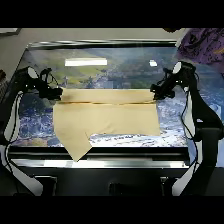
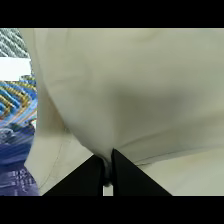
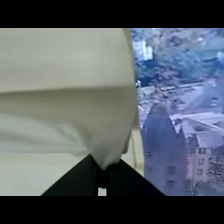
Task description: Fold the clothes and pants, and hang the long-sleeved shirts on hangers.
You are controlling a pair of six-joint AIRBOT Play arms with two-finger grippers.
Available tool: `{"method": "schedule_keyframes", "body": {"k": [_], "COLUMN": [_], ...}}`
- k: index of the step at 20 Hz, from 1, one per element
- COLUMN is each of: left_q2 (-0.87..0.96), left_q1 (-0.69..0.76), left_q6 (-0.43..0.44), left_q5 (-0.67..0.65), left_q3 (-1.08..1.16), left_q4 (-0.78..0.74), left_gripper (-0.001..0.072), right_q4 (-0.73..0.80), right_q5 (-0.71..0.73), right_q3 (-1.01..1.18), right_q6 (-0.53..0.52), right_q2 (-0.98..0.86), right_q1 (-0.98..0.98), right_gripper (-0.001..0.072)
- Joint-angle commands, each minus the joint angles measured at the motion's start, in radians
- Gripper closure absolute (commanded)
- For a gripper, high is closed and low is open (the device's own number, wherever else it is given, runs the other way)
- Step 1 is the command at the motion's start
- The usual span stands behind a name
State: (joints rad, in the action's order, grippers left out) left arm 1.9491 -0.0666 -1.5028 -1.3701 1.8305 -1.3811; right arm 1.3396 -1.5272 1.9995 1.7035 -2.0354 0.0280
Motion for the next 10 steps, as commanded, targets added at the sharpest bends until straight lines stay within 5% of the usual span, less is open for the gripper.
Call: {"method": "schedule_keyframes", "body": {"k": [1,4,5,8,10], "left_q2": [0.026,0.034,0.034,0.021,-0.005], "left_q1": [0.0,0.0,0.0,-0.005,-0.03], "left_q6": [0.0,0.001,0.0,0.0,0.008], "left_q5": [-0.018,-0.018,-0.017,-0.028,-0.077], "left_q3": [0.0,0.0,0.0,0.021,0.074], "left_q4": [0.0,0.0,0.0,0.0,0.0], "left_gripper": [0.0687,0.0683,0.0637,0.0047,0.0027], "right_q4": [0.0,-0.001,0.0,0.003,0.044], "right_q5": [-0.009,-0.018,-0.021,-0.077,-0.113], "right_q3": [-0.001,-0.007,-0.007,-0.007,-0.007], "right_q6": [0.013,0.014,0.014,0.014,0.0], "right_q2": [-0.014,-0.022,-0.024,-0.016,0.02], "right_q1": [-0.001,-0.001,0.0,0.0,0.0], "right_gripper": [0.0677,0.0672,0.0612,0.0432,0.0379]}}
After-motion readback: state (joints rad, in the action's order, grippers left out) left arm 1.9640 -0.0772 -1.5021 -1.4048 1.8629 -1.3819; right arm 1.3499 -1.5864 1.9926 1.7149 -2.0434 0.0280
